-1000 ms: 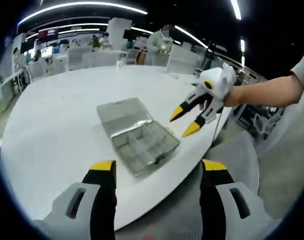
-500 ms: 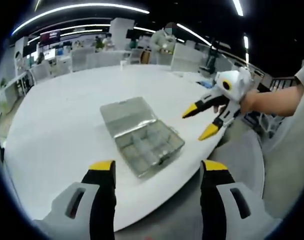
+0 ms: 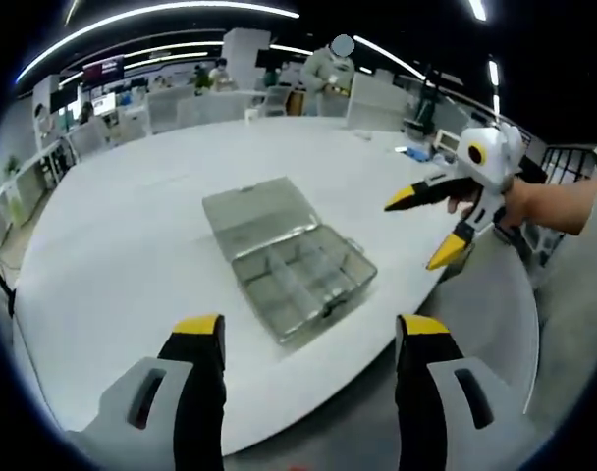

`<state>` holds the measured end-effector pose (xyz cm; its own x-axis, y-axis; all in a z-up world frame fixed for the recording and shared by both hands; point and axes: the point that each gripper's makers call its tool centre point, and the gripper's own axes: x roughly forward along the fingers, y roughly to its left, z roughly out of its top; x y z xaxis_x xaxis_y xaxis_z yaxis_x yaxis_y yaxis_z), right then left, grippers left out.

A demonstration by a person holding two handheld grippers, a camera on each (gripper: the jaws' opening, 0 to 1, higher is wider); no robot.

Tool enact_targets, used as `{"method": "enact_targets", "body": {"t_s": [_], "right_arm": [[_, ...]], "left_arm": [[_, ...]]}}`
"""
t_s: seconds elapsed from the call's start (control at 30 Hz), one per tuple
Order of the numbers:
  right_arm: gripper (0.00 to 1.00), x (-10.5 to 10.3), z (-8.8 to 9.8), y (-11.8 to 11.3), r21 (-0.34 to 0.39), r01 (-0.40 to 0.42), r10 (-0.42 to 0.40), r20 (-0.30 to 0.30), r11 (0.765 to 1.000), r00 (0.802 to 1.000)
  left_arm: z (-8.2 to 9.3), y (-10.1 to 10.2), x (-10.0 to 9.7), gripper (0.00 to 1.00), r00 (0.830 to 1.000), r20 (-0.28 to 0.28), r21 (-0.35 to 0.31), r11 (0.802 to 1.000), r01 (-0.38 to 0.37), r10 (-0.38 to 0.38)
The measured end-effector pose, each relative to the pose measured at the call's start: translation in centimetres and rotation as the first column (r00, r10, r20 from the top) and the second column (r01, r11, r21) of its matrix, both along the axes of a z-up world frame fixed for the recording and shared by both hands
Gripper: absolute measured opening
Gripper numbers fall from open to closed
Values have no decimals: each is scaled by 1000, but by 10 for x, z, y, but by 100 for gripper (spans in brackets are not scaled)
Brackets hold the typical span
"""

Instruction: Insert the divider into the dual guide fixture by aligning both edges with the guide slots and pushing it downward to the bottom, including one-sided entry, uneven engagement, binding, and posture correction.

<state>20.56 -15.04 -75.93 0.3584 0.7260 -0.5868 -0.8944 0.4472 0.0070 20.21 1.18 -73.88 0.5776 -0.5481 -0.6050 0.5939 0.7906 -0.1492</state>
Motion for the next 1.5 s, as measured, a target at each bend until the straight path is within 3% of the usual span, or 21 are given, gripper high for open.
{"method": "enact_targets", "body": {"t_s": [0.37,0.77,0.9,1.0,1.1,1.5], "right_arm": [[71,-8,-1,-5,-1,-8,8,-10,1000,1000],[80,-1,-2,-6,0,11,-11,-4,1000,1000],[82,-1,-1,-7,8,15,-15,-12,1000,1000],[84,-3,-4,-6,2,-3,3,-12,1000,1000],[84,-3,-7,-4,4,-6,6,-17,1000,1000],[87,-9,-9,6,-4,-59,59,-15,998,998]], "left_arm": [[0,4,10,70,1000,5,34,999,-9,9],[-16,15,32,72,998,-1,102,993,63,-64],[-24,18,36,72,990,-14,177,974,141,-140],[-31,22,41,72,988,-24,191,970,153,-151],[-39,30,42,72,981,-36,236,953,192,-189],[-58,77,49,70,973,-78,332,915,230,-217]]}}
